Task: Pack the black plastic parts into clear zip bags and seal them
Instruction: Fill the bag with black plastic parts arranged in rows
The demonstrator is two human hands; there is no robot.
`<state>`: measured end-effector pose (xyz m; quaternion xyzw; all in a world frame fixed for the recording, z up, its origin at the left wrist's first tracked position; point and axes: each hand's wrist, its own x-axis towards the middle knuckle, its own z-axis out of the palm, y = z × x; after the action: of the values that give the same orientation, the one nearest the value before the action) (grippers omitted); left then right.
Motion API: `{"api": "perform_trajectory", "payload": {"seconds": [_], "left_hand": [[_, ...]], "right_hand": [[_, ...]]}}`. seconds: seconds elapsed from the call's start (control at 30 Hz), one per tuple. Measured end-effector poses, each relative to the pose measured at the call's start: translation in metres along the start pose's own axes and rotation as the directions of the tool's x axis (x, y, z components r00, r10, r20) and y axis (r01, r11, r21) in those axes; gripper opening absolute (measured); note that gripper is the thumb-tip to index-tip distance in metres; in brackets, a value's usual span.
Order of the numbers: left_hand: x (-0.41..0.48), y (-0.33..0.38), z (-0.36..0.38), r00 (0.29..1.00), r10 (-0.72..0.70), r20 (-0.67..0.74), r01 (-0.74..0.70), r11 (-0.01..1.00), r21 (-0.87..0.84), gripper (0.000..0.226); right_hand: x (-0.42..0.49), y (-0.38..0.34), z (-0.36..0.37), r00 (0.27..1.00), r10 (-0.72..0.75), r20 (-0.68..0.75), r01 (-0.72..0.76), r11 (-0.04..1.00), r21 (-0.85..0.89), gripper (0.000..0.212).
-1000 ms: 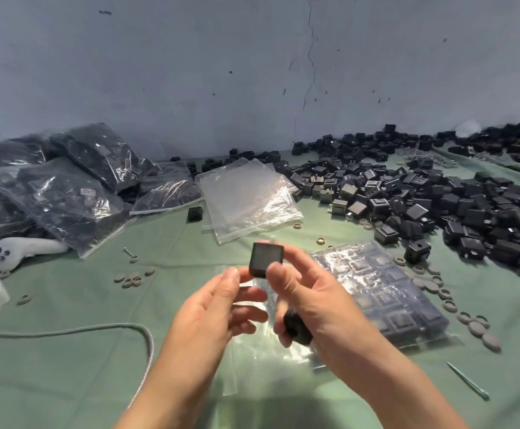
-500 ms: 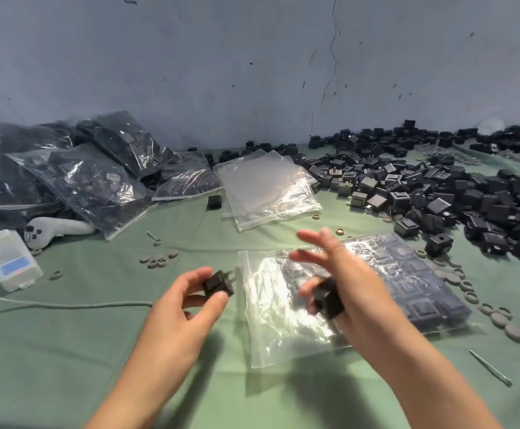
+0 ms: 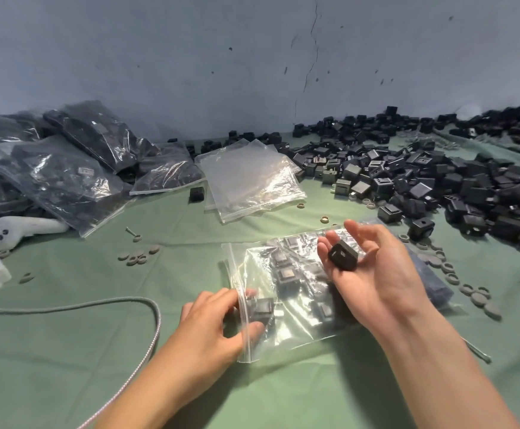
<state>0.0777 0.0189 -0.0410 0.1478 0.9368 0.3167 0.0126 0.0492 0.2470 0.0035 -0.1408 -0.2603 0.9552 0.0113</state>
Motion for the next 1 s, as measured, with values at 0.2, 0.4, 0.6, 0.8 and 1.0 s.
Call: {"api": "perform_trajectory", "payload": {"seconds": [0.2,0.4,0.6,0.8,1.0], "left_hand": [[0.010,-0.004,0.006,0.997,0.073,-0.026,-0.071,0.996,0.057,0.049],[0.022,-0.004,0.011,0.992,0.086,-0.094,-0.077,0.993,0.088,0.048],[0.024,-0.009,0.009,0.990,0.138,-0.043,-0.135,0.989,0.066,0.041],[0.038,-0.003,0.018,0.984,0.165,-0.067,-0.152,0.974,0.167,0.031],[0.039,-0.001,0.015,0.986,0.114,-0.124,-0.091,0.980,0.174,0.029]], "right_hand": [[0.005,-0.005,-0.004,1.000,-0.024,-0.010,0.024,0.999,-0.037,0.051],[0.010,-0.005,-0.002,1.000,-0.007,-0.029,0.005,0.998,-0.058,0.059],[0.010,-0.017,-0.004,0.999,-0.020,-0.031,0.019,0.999,-0.045,0.037],[0.012,-0.016,-0.001,0.997,-0.075,-0.027,0.070,0.985,-0.158,0.013],[0.014,-0.010,0.001,0.980,-0.156,0.123,0.194,0.886,-0.422,0.029]]}}
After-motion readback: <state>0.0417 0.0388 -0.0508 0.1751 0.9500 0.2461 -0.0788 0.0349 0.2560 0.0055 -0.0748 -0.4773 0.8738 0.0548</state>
